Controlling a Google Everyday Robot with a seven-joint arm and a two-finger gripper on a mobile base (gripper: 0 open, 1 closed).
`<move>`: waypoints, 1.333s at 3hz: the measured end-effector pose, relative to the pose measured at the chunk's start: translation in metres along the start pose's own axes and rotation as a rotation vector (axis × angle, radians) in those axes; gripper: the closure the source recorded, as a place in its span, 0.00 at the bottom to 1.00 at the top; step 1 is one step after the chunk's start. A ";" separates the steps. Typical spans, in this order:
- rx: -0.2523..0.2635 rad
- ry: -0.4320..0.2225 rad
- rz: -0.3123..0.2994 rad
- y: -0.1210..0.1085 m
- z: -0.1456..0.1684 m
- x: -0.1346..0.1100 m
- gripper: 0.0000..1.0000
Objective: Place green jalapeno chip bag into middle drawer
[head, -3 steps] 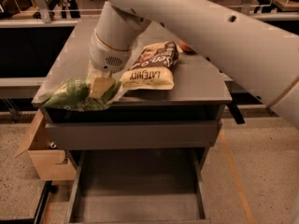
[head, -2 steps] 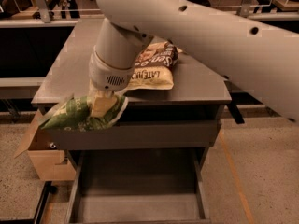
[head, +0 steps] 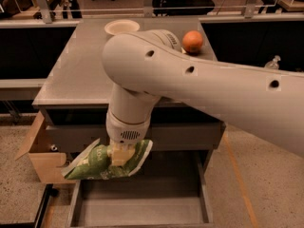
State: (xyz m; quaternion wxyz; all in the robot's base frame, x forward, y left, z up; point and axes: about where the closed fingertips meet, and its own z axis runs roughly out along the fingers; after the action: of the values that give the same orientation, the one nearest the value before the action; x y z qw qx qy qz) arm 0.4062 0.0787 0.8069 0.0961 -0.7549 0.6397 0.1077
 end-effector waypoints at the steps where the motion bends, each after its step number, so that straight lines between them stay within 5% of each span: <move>1: 0.000 0.000 0.000 0.000 0.000 0.000 1.00; 4: 0.053 -0.119 0.071 0.021 0.082 0.045 1.00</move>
Offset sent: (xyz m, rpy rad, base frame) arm 0.0003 -0.0264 -0.0601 0.0940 0.0329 -0.0613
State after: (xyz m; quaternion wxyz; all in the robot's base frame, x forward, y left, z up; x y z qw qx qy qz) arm 0.3896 0.0560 0.7151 0.1501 -0.7211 0.6620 0.1386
